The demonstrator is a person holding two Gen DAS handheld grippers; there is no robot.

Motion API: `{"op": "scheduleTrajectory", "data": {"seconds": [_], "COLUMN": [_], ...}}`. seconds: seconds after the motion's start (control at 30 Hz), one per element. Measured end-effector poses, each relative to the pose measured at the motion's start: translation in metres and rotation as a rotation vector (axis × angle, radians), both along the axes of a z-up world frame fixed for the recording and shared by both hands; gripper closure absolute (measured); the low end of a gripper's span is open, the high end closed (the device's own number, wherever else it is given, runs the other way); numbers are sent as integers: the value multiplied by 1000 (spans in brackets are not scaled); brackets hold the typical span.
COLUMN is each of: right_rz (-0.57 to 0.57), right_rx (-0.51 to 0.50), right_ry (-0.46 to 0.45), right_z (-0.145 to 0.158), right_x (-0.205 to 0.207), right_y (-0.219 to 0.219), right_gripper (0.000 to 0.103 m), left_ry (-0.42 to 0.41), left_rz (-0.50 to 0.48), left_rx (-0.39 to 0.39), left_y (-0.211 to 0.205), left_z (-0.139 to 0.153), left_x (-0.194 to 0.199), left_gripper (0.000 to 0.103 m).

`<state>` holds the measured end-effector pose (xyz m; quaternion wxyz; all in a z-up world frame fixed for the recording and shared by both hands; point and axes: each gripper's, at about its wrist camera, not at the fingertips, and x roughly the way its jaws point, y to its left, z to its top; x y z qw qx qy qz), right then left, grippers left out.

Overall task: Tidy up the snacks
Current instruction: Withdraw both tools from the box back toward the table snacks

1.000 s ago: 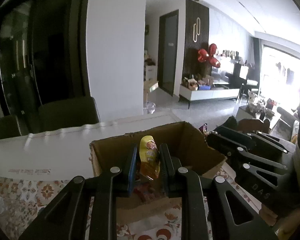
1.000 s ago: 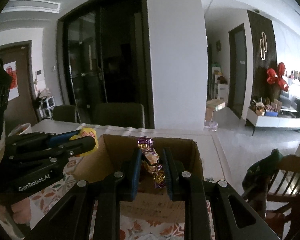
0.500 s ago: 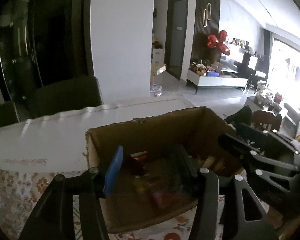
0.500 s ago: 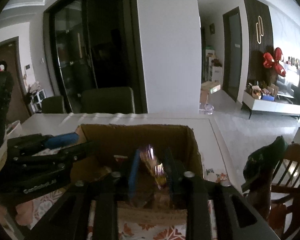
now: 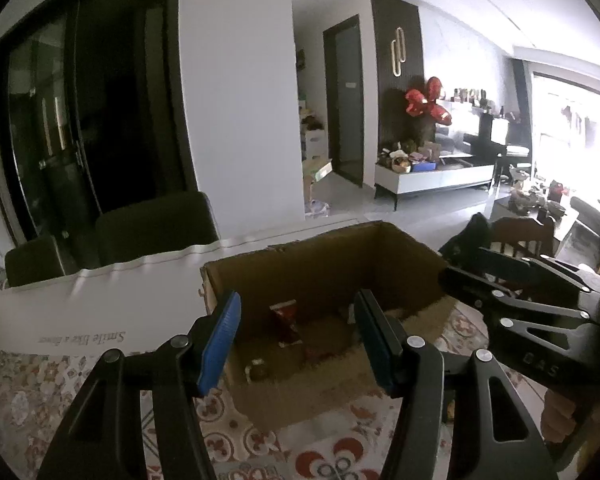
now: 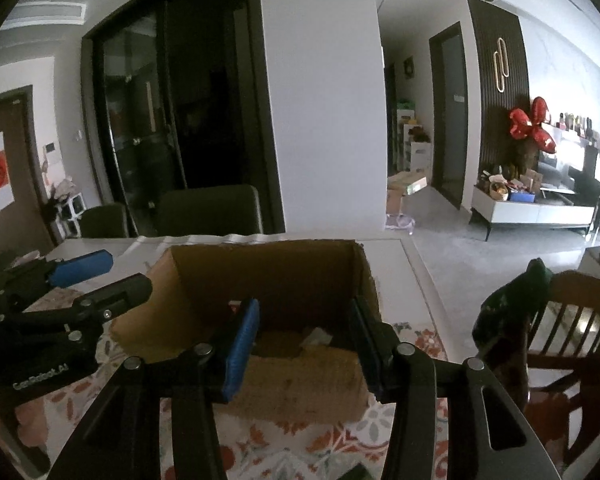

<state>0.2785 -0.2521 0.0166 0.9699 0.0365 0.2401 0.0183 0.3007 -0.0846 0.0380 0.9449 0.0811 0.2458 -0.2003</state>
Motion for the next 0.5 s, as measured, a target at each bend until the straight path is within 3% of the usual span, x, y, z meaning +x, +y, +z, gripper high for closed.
{"op": "scheduleTrajectory", "data": {"seconds": [0.5], "right_rz": [32], "right_rx": [15], "right_ry": [-14], "right_z": [-10], "right_x": [-71], "right_y": [11], "right_gripper": [55], "left_ry": [6], "left_rz": [-55], "left_rx": [4], "left_y": [5], "left_z": [-18], "left_x": [-71], "left_gripper": [45]}}
